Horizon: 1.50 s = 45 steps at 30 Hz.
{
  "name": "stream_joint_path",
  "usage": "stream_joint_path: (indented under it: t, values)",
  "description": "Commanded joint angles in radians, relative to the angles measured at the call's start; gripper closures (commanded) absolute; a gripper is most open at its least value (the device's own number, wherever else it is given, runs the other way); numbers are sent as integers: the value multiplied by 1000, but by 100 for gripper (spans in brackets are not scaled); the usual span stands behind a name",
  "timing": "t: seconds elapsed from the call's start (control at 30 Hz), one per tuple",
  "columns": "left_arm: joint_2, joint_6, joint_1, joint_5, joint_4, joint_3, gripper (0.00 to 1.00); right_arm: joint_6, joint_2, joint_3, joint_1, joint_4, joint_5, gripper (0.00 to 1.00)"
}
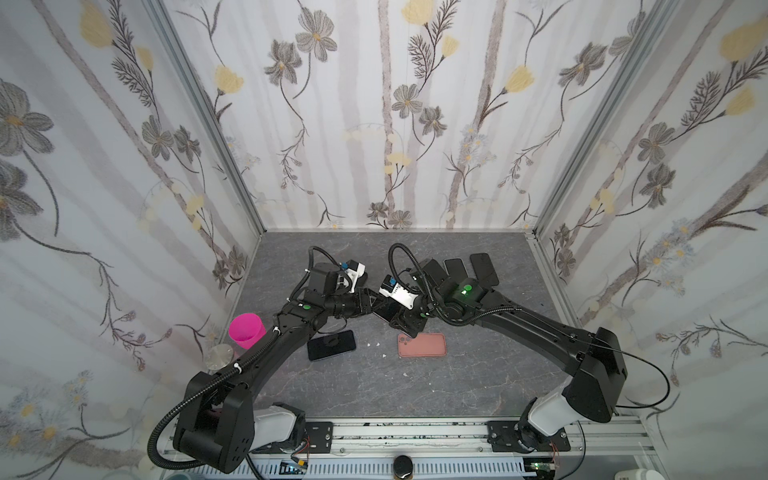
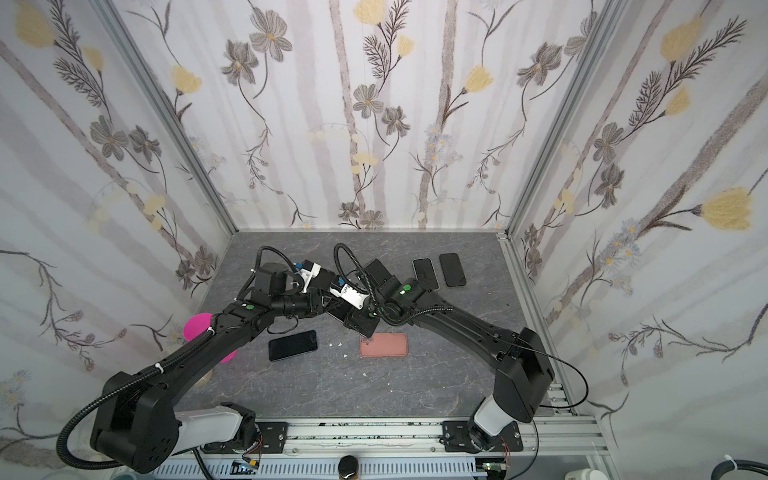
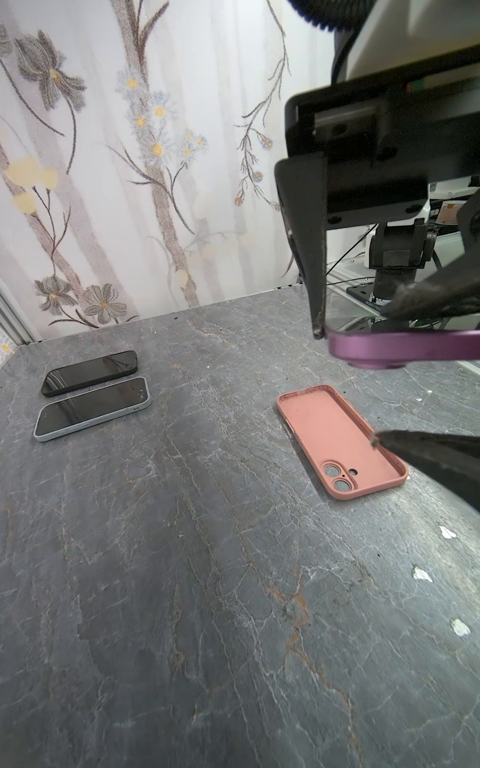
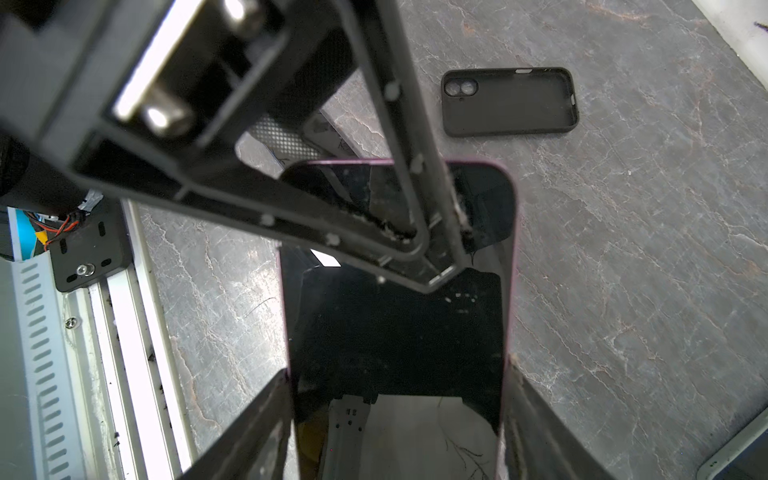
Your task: Put the phone into the phone case
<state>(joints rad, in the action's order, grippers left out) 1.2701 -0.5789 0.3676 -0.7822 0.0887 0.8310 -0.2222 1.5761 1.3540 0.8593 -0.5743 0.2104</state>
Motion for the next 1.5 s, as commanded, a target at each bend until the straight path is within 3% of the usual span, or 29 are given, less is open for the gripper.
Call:
stream_joint_path:
  t: [0.0, 0.23, 0.33, 0.57, 0.83, 1.07, 1.33, 1.47]
  values:
    - [-8, -22, 0, -31, -58, -15, 68, -16, -16, 7, 3, 10, -2, 52]
    - [-39, -23, 0, -46, -56, -26, 94, -12, -8, 8, 10, 8, -21, 52]
    - [-50, -23, 0, -23, -53, -29, 100, -5, -7, 6, 15, 19, -69, 51]
    - [-73, -23, 0, 16, -56, -32, 100, 4, -1, 11, 18, 34, -124, 47]
    - [-141, -72, -9, 135, -118, -40, 100, 52, -37, 4, 20, 97, -177, 15]
    - [-217, -170, -24, 222, -239, -17, 100, 163, -150, -48, 17, 294, -190, 1]
    - [-335, -260, -29, 288, -489, -16, 100, 407, -403, -201, -32, 610, -194, 0]
    - [-379, -260, -33, 306, -578, -7, 100, 567, -566, -358, -128, 848, -113, 0]
